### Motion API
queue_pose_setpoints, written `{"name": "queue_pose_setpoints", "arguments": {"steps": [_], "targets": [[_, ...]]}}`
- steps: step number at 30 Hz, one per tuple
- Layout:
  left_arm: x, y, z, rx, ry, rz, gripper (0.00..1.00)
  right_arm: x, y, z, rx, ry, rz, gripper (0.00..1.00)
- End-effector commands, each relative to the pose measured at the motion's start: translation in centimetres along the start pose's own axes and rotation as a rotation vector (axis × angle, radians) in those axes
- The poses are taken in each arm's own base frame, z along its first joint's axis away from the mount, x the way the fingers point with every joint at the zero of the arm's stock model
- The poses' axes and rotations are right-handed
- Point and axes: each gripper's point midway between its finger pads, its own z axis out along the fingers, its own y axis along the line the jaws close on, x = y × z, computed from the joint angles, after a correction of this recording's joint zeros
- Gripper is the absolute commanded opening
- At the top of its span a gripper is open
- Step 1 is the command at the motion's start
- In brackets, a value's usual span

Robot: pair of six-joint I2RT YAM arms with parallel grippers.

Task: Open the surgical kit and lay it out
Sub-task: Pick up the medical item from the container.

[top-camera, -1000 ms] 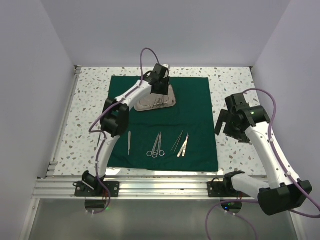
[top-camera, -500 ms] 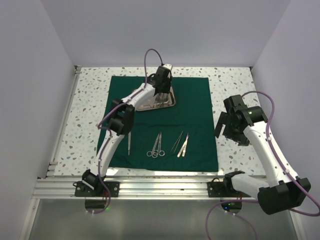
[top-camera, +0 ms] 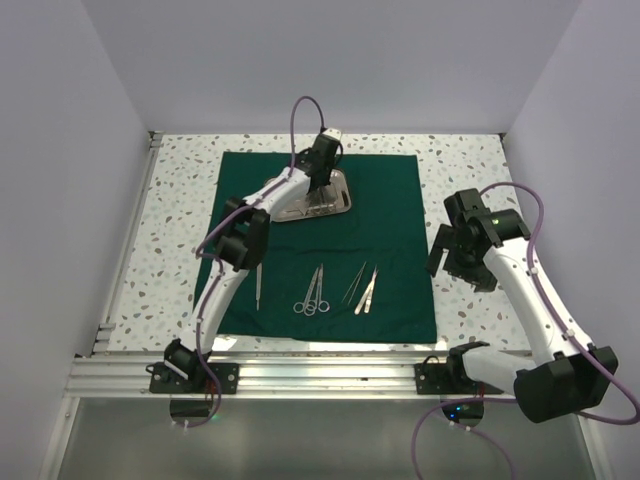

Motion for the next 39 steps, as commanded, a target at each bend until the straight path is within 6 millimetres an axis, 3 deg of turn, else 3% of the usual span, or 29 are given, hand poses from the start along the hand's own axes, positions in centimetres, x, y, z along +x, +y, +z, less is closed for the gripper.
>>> {"name": "queue_pose_setpoints", "arguments": {"steps": [1, 7, 11, 17, 21, 25, 28, 34, 37, 39], "targets": [[6.4, 2.0, 0.2, -0.058, 0.19, 0.092, 0.27, -0.2, 0.4, 0.3, -0.007, 0.0, 0.017, 0.98], [8.0, 1.1, 0.2, -0.01, 0.239, 0.055, 0.16, -0.1, 0.3, 0.3, -0.006, -0.005, 0.019, 0.98], [8.7, 0.2, 0.2, 0.027, 0.263, 0.024, 0.0, 0.1, 0.1, 0.4, -0.004, -0.006, 0.019, 0.99], [8.6, -0.9, 0.1, 0.089, 0.269, -0.01, 0.0, 0.2, 0.1, 0.3, -0.008, -0.006, 0.024, 0.98], [5.8, -3.5, -1.2, 0.264, 0.215, -0.072, 0.0, 0.2, 0.2, 0.3, -0.014, -0.006, 0.03, 0.99], [0.9, -5.3, -4.1, 0.409, 0.127, -0.142, 0.0, 0.0, 0.5, 0.3, -0.027, -0.016, 0.034, 0.98], [-1.9, -5.0, -5.9, 0.425, 0.077, -0.167, 0.0, -0.1, 0.6, 0.2, -0.035, -0.019, 0.032, 0.99], [-5.5, -3.3, -9.5, 0.427, 0.021, -0.196, 0.0, -0.4, 0.8, 0.1, -0.053, -0.036, 0.019, 0.98], [-6.5, -2.6, -11.4, 0.416, 0.009, -0.197, 0.0, -0.5, 1.1, 0.1, -0.067, -0.039, 0.008, 0.98], [-5.7, -2.3, -12.0, 0.405, 0.031, -0.199, 0.0, -0.6, 1.2, 0.1, -0.075, -0.043, 0.002, 0.98]]}}
